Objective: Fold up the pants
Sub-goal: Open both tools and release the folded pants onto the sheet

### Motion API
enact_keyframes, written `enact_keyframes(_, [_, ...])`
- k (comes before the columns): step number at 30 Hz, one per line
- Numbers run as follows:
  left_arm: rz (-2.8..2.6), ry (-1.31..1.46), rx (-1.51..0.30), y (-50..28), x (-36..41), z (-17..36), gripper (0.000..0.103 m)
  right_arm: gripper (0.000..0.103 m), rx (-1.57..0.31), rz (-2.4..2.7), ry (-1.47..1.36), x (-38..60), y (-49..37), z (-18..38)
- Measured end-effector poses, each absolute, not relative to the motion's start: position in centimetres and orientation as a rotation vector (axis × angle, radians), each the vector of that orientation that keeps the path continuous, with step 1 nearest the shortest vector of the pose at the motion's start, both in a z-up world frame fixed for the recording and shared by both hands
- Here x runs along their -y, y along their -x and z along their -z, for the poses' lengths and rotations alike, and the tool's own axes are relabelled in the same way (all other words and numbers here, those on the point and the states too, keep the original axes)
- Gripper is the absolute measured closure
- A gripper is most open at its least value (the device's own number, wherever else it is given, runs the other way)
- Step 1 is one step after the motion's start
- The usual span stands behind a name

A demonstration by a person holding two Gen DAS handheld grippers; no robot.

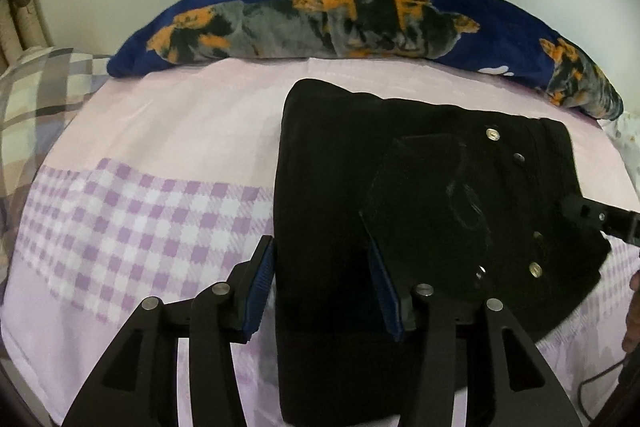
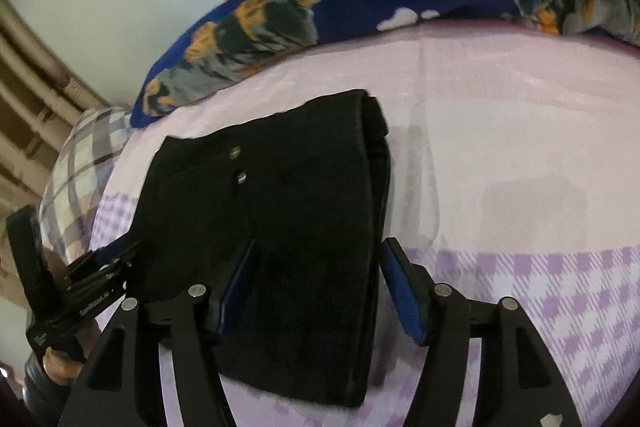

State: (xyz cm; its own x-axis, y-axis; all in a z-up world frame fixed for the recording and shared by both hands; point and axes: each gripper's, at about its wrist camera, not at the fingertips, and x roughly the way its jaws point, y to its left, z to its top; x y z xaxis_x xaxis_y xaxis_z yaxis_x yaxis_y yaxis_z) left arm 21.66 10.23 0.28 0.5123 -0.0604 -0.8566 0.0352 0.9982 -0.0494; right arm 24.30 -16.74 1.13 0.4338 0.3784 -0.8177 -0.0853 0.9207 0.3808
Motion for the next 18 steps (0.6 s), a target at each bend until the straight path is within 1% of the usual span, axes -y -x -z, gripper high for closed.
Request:
enact_keyframes(5, [0.055, 0.065, -1.039, -18.4, -10.2, -1.0, 0.054, 0.042, -1.073, -0.313, -0.262, 16.4, -20.8, -2.3])
enact_keyframes(9, [0.053, 0.035, -1.061, -16.3, -9.9, -0.7, 0.054, 0.042, -1.08, -0.298, -0.233, 16.5, -18.1, -2.3])
enact_keyframes(14, [0.045, 0.055, -1.069, -15.8, -10.2, 0.0, 0.053, 0.042, -1.15, -0.232, -0.233, 17.4, -17.2, -0.2])
enact_keyframes(18, [0.039, 0.069, -1.07, -15.7, -10.5, 0.2, 0.049, 0.043, -1.14, -0.236, -0.219, 17.6, -16.7, -0.4])
